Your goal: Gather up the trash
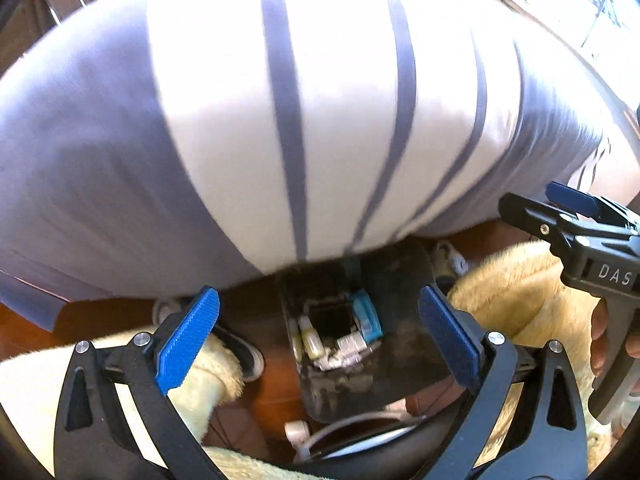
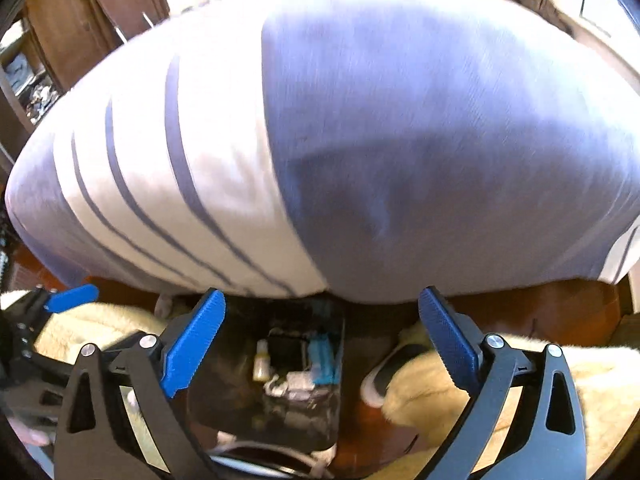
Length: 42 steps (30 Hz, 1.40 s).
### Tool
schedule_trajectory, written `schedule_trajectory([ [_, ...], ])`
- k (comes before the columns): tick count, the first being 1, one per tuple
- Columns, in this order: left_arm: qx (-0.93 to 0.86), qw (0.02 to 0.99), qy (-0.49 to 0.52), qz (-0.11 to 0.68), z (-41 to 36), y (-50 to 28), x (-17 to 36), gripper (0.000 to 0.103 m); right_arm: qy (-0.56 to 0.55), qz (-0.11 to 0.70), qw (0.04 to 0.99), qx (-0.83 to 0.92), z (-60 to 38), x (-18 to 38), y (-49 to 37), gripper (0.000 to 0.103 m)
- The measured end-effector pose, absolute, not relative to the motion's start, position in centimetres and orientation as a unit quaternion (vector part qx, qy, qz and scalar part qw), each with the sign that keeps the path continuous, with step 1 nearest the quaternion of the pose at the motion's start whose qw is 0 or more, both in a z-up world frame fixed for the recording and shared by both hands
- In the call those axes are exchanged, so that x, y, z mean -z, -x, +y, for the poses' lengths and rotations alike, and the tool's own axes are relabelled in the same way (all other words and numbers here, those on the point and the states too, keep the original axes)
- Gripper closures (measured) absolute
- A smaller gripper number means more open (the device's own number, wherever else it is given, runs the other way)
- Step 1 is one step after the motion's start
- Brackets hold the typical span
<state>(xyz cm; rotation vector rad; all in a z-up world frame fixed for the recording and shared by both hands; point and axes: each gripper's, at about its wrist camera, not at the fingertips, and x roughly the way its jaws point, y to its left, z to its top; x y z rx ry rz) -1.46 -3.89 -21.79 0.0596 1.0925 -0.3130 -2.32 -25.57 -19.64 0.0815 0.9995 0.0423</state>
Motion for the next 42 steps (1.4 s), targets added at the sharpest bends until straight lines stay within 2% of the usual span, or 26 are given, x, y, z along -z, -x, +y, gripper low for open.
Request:
schedule_trajectory([
  [16,0.082,0.939,-0.032,0.333,-2.0,0.8,4.7,0.008,-0.017,0.288,0.957,0.025,-26.1,2.9,3.5,0.003],
  [23,0.070,0.960,-0.029,0.271,-2.5,2.4,-0.3,0.008,-0.024,0.239,0.970,0.042,-26.8,-1.7,4.6,0.003],
  [42,0.035,0.968,-0.025,0.249,-2.1,5.1,-1.5,0.008,-0.006,0.219,0.973,0.071,-25.0,-2.9,7.5,0.003],
])
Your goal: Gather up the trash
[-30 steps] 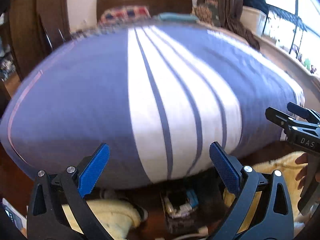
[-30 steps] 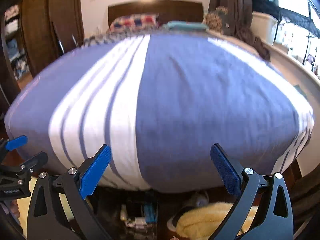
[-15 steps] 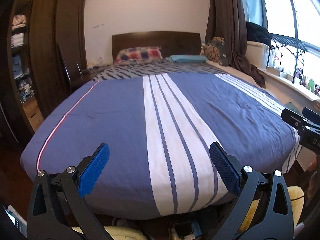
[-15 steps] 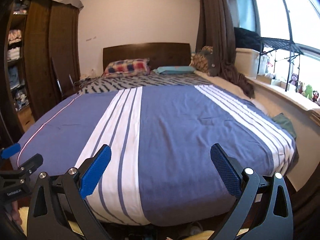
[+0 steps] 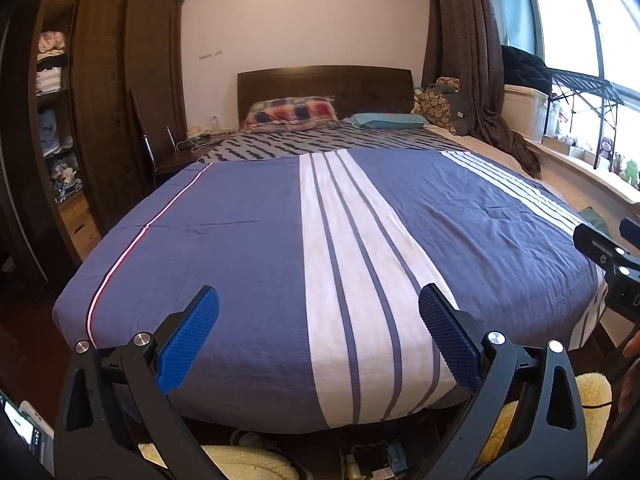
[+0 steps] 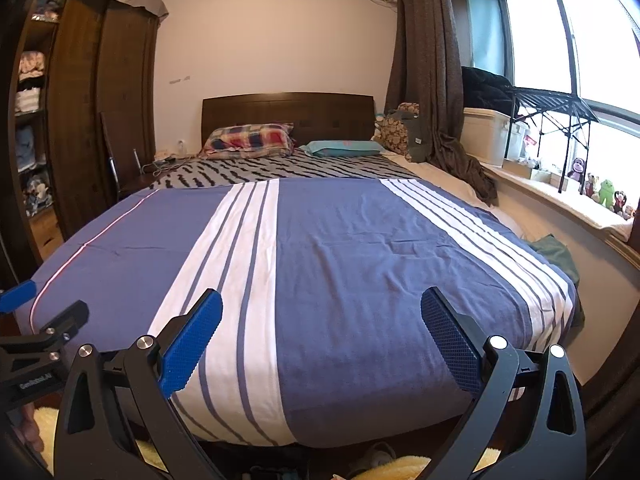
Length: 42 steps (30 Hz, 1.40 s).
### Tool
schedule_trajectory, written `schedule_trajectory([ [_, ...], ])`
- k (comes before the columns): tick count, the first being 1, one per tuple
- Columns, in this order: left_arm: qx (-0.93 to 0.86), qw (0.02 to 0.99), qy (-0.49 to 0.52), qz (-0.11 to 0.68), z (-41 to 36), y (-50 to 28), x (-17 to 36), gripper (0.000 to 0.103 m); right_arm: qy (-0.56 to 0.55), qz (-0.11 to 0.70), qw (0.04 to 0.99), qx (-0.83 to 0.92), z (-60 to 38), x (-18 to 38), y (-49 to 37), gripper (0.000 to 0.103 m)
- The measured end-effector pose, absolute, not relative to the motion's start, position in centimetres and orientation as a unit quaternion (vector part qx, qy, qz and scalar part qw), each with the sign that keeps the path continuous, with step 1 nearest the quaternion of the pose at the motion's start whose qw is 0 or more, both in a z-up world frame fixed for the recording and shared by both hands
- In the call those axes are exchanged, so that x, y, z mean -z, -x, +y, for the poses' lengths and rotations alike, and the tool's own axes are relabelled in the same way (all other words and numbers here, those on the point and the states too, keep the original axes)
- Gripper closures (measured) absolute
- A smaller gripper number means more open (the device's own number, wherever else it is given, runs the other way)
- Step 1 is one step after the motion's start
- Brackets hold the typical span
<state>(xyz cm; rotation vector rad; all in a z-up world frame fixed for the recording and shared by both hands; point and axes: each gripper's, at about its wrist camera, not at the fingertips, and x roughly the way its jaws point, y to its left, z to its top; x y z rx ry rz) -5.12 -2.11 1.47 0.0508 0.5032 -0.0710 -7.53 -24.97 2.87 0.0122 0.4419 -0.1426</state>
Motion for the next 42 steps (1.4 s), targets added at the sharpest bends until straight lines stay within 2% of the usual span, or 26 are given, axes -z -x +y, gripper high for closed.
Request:
schedule_trajectory([
  [42,0.039,0.972,-0.016,0.232,-1.96,5.97,-2.13,0.008,-0.011,0.218,0.974,0.067,-24.54,-2.95,8.13,0.003],
])
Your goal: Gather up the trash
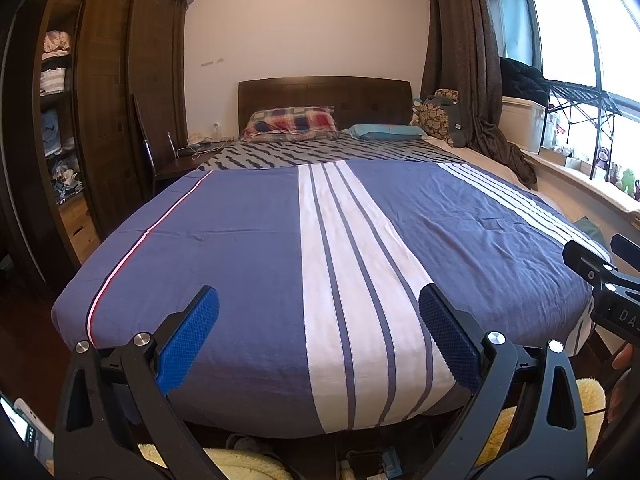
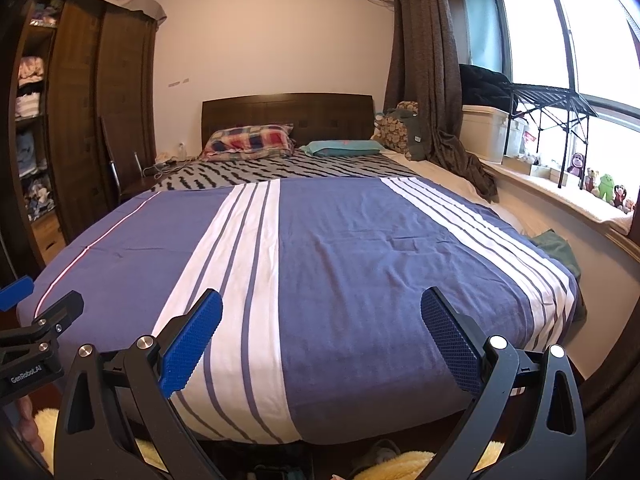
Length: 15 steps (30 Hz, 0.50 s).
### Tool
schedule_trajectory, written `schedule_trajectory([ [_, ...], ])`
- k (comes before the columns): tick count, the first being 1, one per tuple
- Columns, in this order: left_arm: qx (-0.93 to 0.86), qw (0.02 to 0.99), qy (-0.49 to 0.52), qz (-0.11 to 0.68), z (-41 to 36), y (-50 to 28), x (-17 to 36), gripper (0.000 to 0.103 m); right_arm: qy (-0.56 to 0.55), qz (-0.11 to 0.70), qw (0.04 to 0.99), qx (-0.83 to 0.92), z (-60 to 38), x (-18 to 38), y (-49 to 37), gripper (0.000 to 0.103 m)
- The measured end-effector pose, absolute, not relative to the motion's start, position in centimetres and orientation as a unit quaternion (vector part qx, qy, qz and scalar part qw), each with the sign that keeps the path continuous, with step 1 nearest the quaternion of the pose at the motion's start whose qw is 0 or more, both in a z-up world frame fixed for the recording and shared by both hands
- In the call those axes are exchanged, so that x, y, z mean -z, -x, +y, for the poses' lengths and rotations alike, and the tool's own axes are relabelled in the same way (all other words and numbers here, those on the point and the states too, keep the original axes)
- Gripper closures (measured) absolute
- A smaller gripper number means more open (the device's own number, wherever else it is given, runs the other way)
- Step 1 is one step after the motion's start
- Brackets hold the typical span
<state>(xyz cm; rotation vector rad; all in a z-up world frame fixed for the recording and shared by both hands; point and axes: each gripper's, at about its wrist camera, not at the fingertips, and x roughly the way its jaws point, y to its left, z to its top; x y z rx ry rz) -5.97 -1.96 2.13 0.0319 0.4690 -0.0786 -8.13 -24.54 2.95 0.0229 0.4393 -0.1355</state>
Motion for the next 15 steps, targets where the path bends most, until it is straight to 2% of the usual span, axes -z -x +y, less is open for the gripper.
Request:
schedule_trajectory([
  [15,0.040,0.973,-0.015,0.228,-1.81,6.10,-2.23,0.008,-0.015,0.217,0.974,0.065,-24.20,-3.05,8.01,0.003],
])
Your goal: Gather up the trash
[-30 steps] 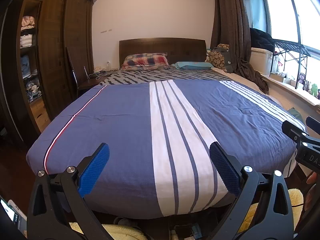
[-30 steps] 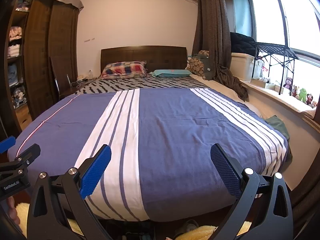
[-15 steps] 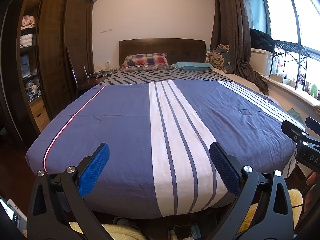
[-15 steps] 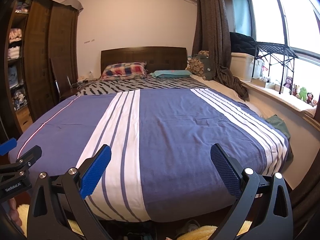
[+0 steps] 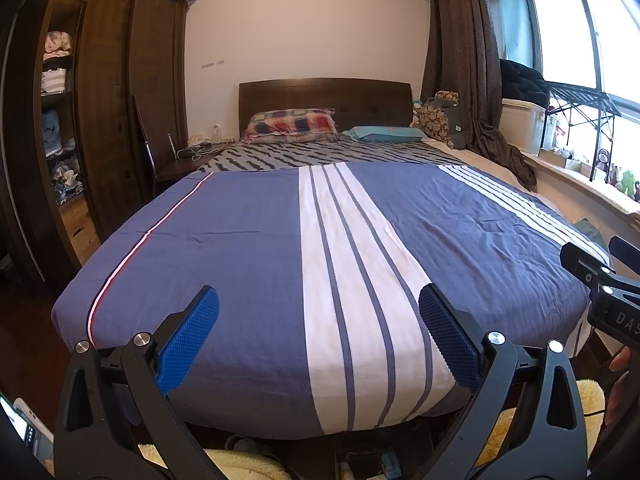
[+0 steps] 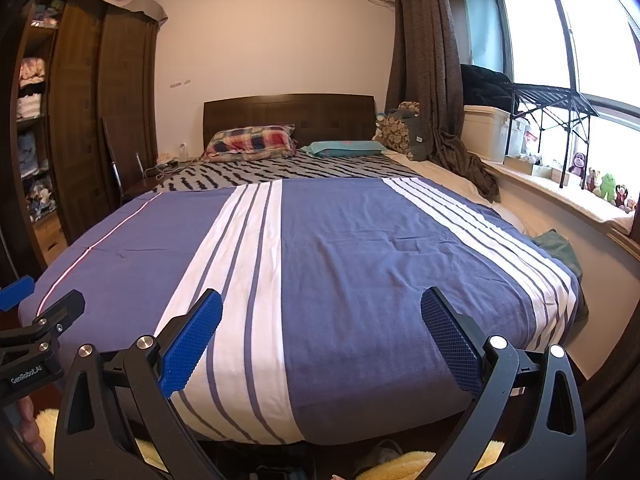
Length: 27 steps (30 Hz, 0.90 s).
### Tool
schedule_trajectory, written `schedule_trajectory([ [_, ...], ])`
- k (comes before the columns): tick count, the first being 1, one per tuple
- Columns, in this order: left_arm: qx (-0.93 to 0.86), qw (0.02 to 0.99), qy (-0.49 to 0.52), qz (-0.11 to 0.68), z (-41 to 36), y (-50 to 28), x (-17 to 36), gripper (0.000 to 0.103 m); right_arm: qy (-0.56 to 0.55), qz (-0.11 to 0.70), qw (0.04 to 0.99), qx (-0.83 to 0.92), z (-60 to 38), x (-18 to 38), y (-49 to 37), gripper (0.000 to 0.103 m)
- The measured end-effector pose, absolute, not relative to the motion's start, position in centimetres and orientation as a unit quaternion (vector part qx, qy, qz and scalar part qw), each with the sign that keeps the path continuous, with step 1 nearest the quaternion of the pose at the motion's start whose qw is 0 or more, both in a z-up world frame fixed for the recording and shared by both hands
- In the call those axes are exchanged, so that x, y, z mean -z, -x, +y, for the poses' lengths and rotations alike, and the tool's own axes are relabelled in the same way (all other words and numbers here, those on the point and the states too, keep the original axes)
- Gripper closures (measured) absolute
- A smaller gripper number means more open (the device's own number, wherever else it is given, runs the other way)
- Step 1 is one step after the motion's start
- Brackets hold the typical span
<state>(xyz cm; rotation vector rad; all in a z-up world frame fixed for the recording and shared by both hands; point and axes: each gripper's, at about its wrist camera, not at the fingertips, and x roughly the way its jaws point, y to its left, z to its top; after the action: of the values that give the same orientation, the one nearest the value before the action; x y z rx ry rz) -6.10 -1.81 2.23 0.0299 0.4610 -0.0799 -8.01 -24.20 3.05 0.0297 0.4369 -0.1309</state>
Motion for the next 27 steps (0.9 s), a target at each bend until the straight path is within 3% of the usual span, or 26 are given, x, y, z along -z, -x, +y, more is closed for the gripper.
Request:
schedule_trajectory([
  [27,0.040,0.973,-0.011,0.229,-1.58,6.17,-2.29,0.008,-0.014,0.216,0.974,0.062,-23.82,-2.99,8.05,0.003],
])
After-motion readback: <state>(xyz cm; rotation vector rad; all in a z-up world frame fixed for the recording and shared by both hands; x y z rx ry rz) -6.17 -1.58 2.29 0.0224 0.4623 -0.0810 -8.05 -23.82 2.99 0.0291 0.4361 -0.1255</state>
